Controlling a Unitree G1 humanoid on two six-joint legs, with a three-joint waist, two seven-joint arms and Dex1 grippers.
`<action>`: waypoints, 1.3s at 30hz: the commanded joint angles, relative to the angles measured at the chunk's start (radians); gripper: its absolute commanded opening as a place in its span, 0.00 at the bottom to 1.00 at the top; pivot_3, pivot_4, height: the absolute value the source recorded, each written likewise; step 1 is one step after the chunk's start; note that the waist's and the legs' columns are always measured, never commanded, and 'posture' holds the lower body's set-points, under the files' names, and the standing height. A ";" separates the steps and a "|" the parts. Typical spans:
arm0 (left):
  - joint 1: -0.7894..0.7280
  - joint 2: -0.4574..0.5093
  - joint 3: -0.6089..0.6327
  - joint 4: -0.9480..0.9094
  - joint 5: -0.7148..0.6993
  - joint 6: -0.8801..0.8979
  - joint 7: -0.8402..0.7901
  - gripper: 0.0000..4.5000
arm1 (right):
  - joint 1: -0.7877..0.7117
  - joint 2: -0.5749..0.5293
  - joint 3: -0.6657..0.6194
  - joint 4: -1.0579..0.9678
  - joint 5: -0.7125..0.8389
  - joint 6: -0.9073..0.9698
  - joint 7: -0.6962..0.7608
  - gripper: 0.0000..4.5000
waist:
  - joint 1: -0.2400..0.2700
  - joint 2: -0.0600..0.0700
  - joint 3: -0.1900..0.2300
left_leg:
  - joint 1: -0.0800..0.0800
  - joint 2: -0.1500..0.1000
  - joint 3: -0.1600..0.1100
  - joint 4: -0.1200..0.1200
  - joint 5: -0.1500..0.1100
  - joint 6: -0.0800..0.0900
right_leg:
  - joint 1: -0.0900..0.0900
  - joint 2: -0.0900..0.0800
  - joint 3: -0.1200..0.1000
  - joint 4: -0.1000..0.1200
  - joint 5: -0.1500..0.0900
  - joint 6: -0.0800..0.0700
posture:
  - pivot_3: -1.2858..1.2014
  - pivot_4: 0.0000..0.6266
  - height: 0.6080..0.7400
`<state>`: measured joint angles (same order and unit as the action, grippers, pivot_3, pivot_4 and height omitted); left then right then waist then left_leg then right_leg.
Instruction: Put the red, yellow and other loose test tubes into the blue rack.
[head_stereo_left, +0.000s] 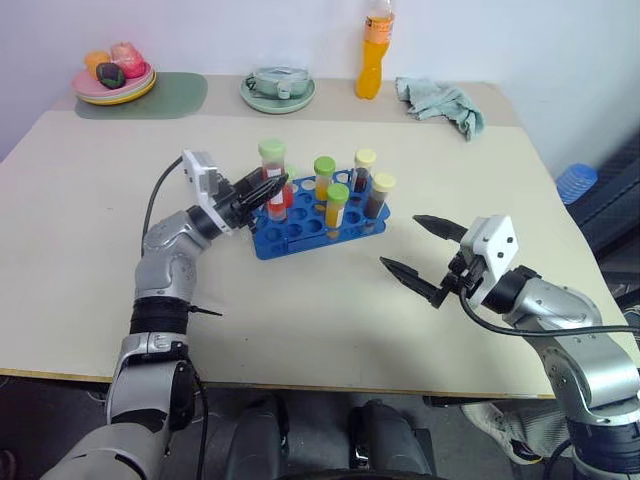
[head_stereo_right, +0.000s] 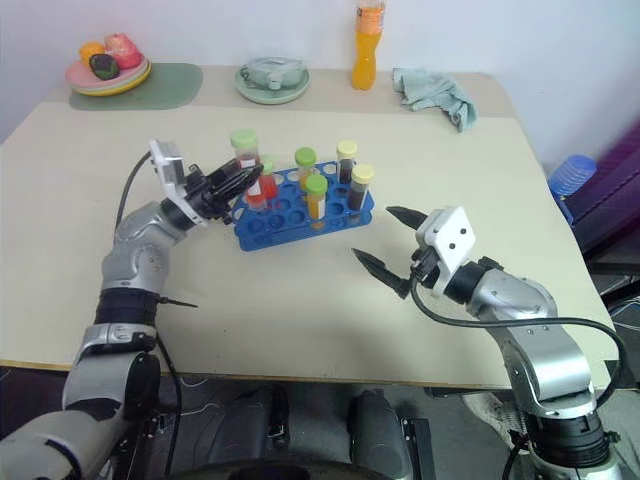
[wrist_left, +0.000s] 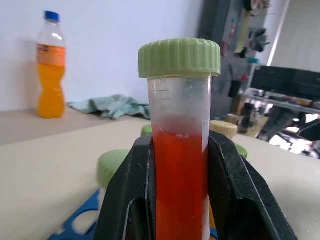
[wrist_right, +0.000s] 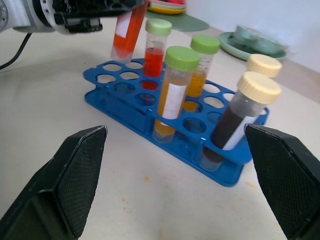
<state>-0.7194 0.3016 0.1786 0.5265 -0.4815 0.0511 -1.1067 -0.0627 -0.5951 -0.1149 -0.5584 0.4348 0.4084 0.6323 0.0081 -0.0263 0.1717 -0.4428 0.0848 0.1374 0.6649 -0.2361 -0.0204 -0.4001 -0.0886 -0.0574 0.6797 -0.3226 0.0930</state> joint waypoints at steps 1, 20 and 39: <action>-0.052 -0.012 -0.013 0.047 0.007 -0.043 -0.039 0.17 | 0.018 0.007 -0.033 -0.077 0.004 0.003 -0.041 1.00 | 0.000 0.000 0.000 | 0.000 0.000 0.000 0.000 0.000 0.000 | 0.000 0.000 0.000 0.000 0.000 0.000 | 0.52 0.24 1.00; -0.004 -0.011 -0.087 0.138 0.113 -0.152 -0.116 0.17 | 0.022 -0.003 -0.024 -0.095 0.011 0.023 -0.072 1.00 | -0.001 0.000 0.000 | 0.000 0.000 -0.001 0.000 0.000 0.000 | 0.001 0.000 0.000 0.000 0.000 0.000 | 0.52 0.24 1.00; 0.011 -0.023 -0.097 0.119 0.129 -0.185 -0.066 0.17 | 0.021 -0.012 -0.035 -0.087 0.005 0.017 -0.057 1.00 | -0.002 0.000 0.000 | 0.001 0.000 -0.001 0.000 0.000 0.000 | 0.001 0.000 0.000 0.000 0.000 0.000 | 0.52 0.24 1.00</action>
<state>-0.7179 0.2801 0.0857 0.6684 -0.3433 -0.1575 -1.1748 -0.0388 -0.5988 -0.1259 -0.6150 0.4357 0.4381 0.5736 0.0059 -0.0261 0.1714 -0.4423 0.0848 0.1365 0.6650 -0.2362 -0.0204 -0.3991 -0.0884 -0.0574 0.6799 -0.3226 0.0930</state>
